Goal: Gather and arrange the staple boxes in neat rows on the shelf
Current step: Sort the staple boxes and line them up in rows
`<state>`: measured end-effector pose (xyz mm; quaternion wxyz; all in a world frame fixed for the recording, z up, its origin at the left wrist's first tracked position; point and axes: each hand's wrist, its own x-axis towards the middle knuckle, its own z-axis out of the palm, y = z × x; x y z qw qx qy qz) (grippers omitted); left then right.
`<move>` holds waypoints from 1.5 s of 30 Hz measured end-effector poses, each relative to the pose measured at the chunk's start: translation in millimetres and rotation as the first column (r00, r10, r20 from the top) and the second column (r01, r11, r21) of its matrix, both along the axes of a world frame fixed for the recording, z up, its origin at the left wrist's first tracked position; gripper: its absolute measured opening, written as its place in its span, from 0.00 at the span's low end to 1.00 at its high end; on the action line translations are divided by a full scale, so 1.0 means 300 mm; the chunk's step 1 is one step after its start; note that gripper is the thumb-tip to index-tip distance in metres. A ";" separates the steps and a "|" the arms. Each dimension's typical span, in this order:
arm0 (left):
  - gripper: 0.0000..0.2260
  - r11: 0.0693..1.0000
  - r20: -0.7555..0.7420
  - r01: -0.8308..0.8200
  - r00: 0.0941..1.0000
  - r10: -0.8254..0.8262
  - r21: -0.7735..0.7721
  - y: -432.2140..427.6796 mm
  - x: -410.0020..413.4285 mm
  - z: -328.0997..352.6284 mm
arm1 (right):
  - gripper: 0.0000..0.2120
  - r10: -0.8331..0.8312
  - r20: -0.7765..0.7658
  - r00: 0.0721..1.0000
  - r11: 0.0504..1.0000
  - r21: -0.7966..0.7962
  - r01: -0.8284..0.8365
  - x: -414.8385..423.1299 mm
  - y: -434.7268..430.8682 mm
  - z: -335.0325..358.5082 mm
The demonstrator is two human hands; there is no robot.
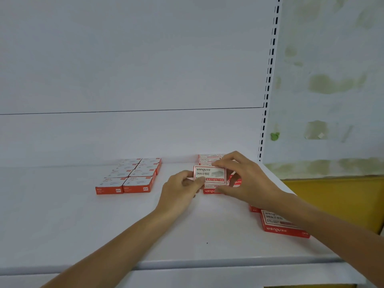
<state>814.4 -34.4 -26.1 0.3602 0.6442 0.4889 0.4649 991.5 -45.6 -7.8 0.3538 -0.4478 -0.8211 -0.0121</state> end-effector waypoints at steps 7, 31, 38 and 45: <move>0.22 0.981 -0.063 0.052 0.997 -0.041 0.185 -0.047 0.032 0.001 | 0.23 -0.111 -0.110 0.988 0.993 0.022 0.114 0.043 0.026 0.031; 0.20 0.910 -0.639 0.361 0.754 -0.154 0.206 0.011 0.116 -0.064 | 0.16 -0.413 0.094 0.906 0.791 -0.455 0.408 0.248 0.000 -0.020; 0.16 0.907 -0.660 0.371 0.735 -0.155 0.199 0.005 0.114 -0.065 | 0.17 -0.428 0.129 0.895 0.785 -0.437 0.439 0.192 0.035 -0.011; 0.16 0.902 -0.686 0.385 0.711 -0.156 0.194 -0.002 0.116 -0.062 | 0.16 -0.453 0.120 0.883 0.763 -0.461 0.454 0.189 0.029 -0.015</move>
